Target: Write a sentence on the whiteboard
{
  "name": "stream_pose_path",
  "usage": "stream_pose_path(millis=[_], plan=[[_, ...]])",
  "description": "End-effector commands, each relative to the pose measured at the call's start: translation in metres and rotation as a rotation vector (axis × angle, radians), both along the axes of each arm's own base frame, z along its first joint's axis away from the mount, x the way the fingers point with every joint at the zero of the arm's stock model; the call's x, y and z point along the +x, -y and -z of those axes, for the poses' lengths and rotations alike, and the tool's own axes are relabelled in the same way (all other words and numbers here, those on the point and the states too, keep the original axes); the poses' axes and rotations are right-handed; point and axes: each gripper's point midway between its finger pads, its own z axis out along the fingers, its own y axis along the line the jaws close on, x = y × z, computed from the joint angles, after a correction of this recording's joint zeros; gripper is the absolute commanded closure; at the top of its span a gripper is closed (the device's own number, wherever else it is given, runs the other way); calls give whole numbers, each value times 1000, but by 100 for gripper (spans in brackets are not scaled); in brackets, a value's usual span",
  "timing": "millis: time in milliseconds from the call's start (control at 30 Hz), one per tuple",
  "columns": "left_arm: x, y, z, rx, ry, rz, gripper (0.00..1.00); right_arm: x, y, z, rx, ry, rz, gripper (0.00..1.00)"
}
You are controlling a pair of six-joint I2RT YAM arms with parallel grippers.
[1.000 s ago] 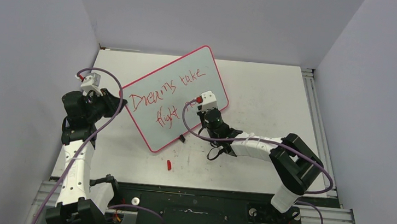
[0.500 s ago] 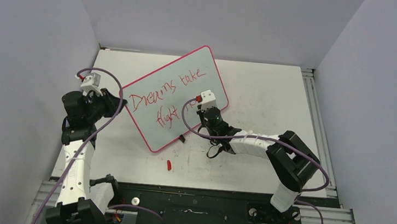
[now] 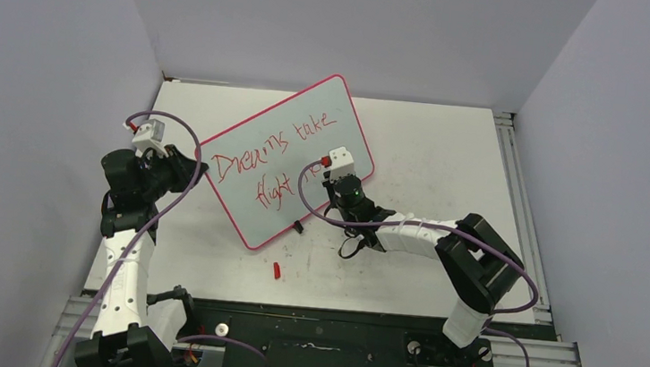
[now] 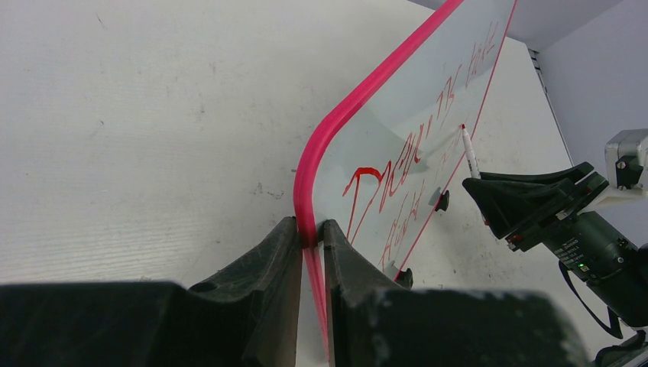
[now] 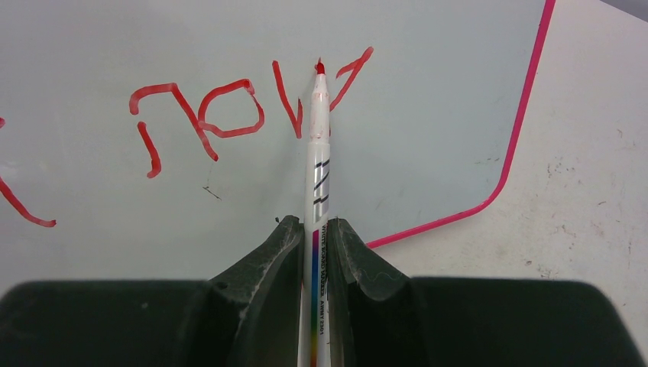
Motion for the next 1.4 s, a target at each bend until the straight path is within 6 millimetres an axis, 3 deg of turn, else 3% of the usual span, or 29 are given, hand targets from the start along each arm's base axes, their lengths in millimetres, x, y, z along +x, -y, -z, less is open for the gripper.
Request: stream_pose_path(millis=[0, 333, 600, 933, 1367], plan=[[-2, 9, -7, 1, 17, 46, 87, -2, -3, -3, 28, 0, -13, 95], [-2, 9, -7, 1, 17, 45, 87, -15, -6, 5, 25, -18, -27, 95], [-2, 10, -7, -1, 18, 46, 87, -20, -10, 0, 24, -3, -32, 95], [-2, 10, -7, 0, 18, 45, 87, -15, 17, -27, 50, 35, 50, 95], [-1, 8, -6, 3, 12, 38, 86, -1, 30, -10, 45, -16, 45, 95]])
